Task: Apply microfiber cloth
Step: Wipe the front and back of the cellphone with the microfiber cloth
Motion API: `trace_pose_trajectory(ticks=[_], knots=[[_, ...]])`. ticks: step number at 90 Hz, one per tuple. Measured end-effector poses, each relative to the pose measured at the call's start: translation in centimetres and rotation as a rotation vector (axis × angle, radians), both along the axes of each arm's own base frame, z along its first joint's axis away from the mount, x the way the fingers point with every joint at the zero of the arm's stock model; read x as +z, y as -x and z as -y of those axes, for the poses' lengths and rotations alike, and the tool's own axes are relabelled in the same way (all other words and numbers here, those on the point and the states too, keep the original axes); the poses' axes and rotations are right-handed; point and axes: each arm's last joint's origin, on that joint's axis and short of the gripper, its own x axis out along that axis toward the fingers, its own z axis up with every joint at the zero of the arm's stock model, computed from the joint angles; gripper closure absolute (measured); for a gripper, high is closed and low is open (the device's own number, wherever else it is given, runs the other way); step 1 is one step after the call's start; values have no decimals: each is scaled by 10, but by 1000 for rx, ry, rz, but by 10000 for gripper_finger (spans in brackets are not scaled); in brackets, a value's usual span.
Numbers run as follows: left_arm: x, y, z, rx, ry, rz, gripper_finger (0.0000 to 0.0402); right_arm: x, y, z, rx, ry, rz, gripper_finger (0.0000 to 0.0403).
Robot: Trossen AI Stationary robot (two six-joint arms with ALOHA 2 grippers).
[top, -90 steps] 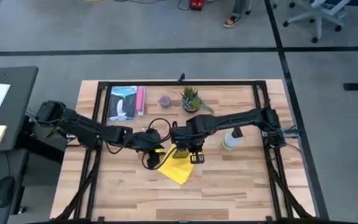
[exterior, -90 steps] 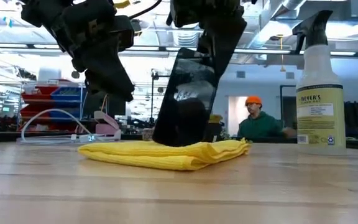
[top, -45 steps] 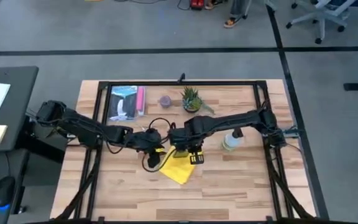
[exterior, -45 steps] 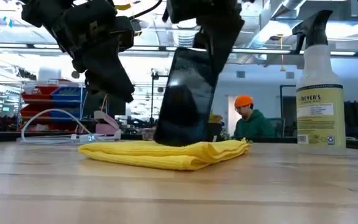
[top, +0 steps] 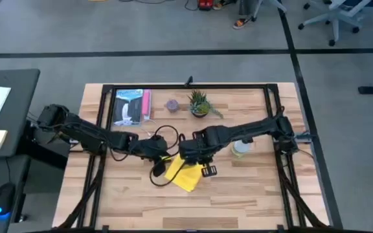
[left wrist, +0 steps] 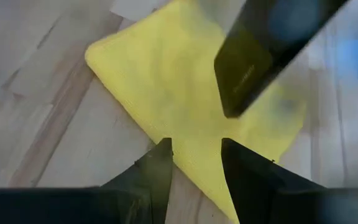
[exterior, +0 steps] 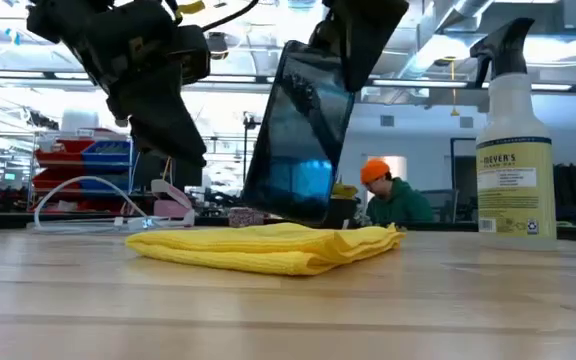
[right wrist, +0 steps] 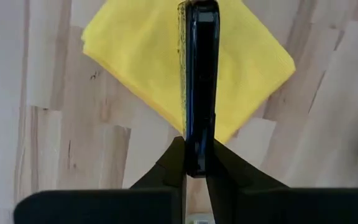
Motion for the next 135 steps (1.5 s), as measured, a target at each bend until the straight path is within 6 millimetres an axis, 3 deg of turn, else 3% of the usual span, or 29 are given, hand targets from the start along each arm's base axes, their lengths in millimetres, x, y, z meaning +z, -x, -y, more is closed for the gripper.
trace_pose_trajectory(ticks=[14, 32, 65, 89, 112, 135], knots=[[-3, 5, 7, 24, -59, -33, 283, -1, 6, 5, 11, -9, 73, 381], [-5, 10, 15, 43, -118, -43, 283, -1, 35, 14, -41, -95, 281, 381], [2, 14, 38, -46, -187, 32, 283, -66, 78, 22, -150, -230, 499, 381], [12, 18, 39, -77, -167, 146, 283, -73, 79, 26, -154, -246, 587, 381], [-8, 21, 20, -90, -10, 249, 259, -70, 76, 27, -145, -238, 632, 380], [-16, 20, 13, -50, -2, 217, 240, -68, 75, 26, -141, -244, 647, 380]])
